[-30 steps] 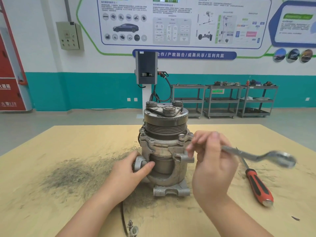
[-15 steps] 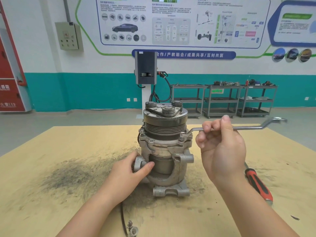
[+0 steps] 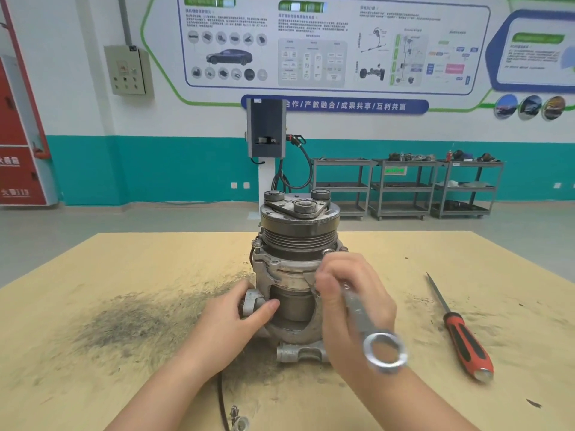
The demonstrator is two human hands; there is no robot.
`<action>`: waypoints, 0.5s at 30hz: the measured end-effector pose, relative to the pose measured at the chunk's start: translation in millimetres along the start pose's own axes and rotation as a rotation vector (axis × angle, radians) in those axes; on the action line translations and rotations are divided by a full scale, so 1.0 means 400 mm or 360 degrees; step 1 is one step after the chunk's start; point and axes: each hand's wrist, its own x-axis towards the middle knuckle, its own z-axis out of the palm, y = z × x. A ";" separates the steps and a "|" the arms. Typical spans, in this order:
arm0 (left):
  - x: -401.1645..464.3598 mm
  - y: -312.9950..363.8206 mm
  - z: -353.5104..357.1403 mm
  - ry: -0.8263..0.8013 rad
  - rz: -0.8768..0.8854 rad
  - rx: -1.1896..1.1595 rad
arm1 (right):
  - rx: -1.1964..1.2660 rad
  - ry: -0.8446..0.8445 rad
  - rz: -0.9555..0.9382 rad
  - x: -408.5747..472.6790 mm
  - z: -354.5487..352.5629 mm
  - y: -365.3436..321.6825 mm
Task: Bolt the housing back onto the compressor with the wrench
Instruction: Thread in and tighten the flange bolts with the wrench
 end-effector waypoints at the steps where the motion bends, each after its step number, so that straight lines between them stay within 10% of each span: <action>1: 0.001 -0.001 0.001 0.0013 0.0005 0.0005 | -0.0054 -0.0026 -0.0046 0.003 -0.001 0.000; 8: 0.001 -0.006 0.000 0.0020 0.0015 0.0022 | 0.0756 0.0541 0.0863 0.087 -0.060 0.000; 15: 0.000 0.000 0.001 0.0003 0.0044 -0.0024 | 0.1554 0.0481 0.1612 0.110 -0.080 0.060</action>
